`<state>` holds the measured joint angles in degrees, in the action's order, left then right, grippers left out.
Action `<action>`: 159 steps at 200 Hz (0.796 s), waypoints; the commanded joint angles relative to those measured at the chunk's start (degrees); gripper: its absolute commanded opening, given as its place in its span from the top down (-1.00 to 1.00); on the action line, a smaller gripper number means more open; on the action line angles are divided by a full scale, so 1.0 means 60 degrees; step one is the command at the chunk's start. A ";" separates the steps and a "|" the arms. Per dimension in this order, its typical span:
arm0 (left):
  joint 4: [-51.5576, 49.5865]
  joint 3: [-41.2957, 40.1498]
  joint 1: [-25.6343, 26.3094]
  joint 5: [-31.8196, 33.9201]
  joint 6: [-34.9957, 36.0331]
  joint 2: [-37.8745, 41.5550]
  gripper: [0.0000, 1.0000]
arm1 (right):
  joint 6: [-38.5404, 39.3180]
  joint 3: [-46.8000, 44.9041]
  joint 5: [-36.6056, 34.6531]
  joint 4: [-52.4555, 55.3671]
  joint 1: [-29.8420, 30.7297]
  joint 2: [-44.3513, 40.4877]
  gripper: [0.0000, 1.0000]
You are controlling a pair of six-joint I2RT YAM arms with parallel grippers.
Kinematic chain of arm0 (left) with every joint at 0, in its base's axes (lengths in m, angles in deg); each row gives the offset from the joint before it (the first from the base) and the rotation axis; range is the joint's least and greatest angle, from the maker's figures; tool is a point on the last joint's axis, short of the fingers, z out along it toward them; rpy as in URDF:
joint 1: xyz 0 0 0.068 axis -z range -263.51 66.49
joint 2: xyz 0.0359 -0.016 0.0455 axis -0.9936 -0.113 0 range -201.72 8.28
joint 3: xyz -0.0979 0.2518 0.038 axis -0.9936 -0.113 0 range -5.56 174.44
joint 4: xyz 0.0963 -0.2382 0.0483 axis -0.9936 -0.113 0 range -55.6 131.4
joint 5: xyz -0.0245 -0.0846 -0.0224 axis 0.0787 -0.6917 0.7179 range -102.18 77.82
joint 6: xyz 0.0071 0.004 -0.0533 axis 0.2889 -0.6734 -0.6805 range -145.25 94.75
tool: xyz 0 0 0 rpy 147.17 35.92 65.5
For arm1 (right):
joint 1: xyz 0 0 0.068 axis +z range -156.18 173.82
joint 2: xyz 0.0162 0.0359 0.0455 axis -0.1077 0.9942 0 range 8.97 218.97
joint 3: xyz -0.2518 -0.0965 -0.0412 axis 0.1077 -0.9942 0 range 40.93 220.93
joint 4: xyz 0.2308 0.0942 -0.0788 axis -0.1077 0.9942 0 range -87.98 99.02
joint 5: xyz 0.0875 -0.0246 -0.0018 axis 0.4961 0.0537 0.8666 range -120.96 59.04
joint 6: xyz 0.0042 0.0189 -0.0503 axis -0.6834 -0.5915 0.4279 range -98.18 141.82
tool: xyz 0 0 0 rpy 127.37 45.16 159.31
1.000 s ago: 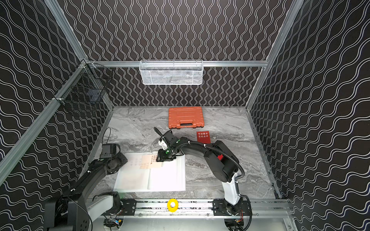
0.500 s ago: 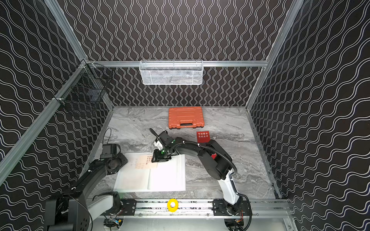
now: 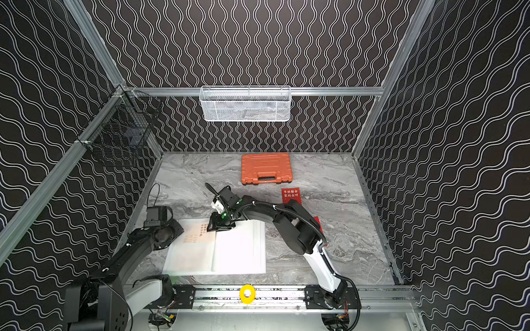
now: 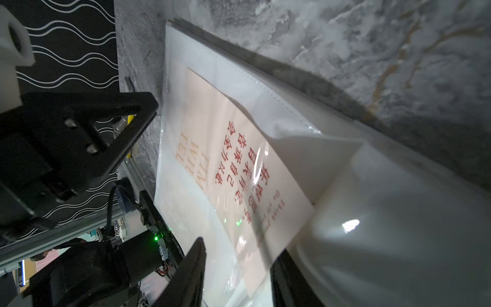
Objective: Place the photos into the photo albums
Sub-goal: Insert the photo into the photo album.
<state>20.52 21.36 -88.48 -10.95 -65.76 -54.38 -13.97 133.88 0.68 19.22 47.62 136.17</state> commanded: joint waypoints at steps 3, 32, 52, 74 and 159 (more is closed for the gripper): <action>-0.0005 -0.0006 -0.0028 -0.0001 -0.0068 0.0029 0.15 | -0.0236 0.0225 0.0359 -0.0311 0.0057 0.0224 0.17; -0.0020 0.0011 -0.0036 -0.0003 -0.0070 0.0066 0.15 | -0.0374 0.0521 0.0582 -0.0486 0.0093 0.0506 0.17; -0.0064 0.0033 -0.0025 -0.0015 -0.0031 0.0128 0.15 | -0.0489 0.0683 0.0683 -0.0615 0.0114 0.0669 0.16; -0.0144 0.0091 -0.0023 -0.0011 0.0021 0.0217 0.15 | -0.0545 0.0760 0.0762 -0.0682 0.0119 0.0755 0.14; -0.0327 0.0755 0.0071 -0.0165 0.0455 0.0525 0.12 | 0.0264 -0.0566 -0.0406 -0.0006 0.0020 -0.0896 -0.15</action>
<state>18.99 24.42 -88.48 -10.99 -64.95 -51.25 -14.56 132.54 1.90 17.51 48.03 134.31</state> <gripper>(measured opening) 0.437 0.577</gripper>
